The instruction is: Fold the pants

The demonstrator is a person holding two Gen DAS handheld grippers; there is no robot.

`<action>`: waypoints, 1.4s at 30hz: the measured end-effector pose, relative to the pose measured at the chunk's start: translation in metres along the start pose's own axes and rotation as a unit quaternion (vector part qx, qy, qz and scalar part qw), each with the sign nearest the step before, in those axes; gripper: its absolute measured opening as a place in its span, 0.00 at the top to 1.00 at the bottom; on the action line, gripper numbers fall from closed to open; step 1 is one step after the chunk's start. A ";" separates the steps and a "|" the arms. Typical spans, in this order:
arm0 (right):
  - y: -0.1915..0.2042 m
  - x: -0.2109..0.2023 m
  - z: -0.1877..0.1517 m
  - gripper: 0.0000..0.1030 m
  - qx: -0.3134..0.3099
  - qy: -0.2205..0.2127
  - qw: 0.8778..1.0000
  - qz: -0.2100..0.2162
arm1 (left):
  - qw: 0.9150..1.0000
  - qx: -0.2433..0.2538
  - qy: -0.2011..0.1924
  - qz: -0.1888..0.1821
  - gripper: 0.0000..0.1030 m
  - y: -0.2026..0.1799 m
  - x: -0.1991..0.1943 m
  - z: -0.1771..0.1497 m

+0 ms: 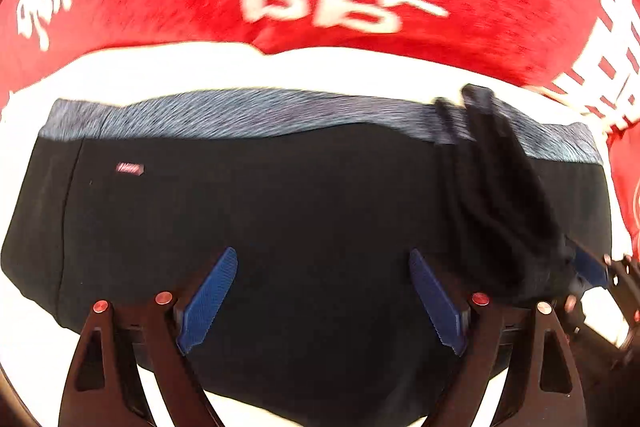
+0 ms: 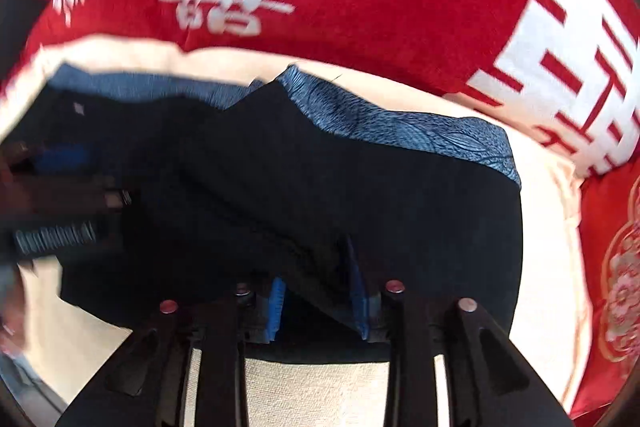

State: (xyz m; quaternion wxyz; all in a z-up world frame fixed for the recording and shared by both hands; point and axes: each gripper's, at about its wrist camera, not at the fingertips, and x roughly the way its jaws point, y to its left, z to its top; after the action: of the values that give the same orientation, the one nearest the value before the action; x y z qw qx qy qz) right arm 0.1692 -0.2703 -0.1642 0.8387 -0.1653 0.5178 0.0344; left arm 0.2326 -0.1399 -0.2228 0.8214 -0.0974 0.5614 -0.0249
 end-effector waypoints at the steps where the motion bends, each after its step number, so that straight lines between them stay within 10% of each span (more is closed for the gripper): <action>1: 0.008 -0.004 -0.004 0.50 -0.012 -0.003 1.000 0.002 | 1.000 -0.005 0.002 -0.007 0.14 0.009 -0.001 0.000; 6: 0.011 -0.023 -0.025 0.41 -0.034 0.006 0.998 0.058 | 0.999 0.009 0.000 -0.052 0.14 0.022 -0.023 0.010; 11: -0.030 -0.041 -0.029 0.41 0.077 0.008 0.983 0.168 | 0.989 0.073 0.006 -0.132 0.14 -0.008 -0.061 0.005; 14: -0.079 -0.032 -0.037 0.41 0.224 0.013 0.944 0.243 | 0.979 0.102 0.019 -0.177 0.14 -0.029 -0.064 0.013; 19: -0.134 0.007 -0.071 0.41 0.448 0.021 0.822 0.351 | 0.971 0.115 0.071 -0.196 0.14 -0.068 -0.039 0.024; 22: -0.137 0.016 -0.079 0.42 0.491 0.015 0.784 0.379 | 0.970 0.097 0.087 -0.204 0.14 -0.068 -0.026 0.030; 31: -0.125 0.027 -0.092 0.42 0.516 0.046 0.751 0.410 | 0.973 0.060 0.137 -0.177 0.14 -0.054 -0.007 0.022; 37: -0.118 0.044 -0.089 0.43 0.559 0.020 0.700 0.445 | 0.967 0.029 0.139 -0.213 0.16 -0.068 0.004 0.027; 40: -0.117 0.049 -0.087 0.86 0.573 0.027 0.692 0.439 | 0.969 0.032 0.135 -0.203 0.44 -0.078 0.008 0.029; 42: -0.120 0.049 -0.085 0.86 0.575 0.033 0.695 0.430 | 0.970 0.027 0.129 -0.205 0.55 -0.077 0.006 0.030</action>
State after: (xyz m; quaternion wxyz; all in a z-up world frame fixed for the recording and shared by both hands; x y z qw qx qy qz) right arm 0.1467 -0.4152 -0.2133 0.6457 0.5895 0.4785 0.0814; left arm 0.2678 -0.2122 -0.2032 0.7221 -0.1841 0.6295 -0.2201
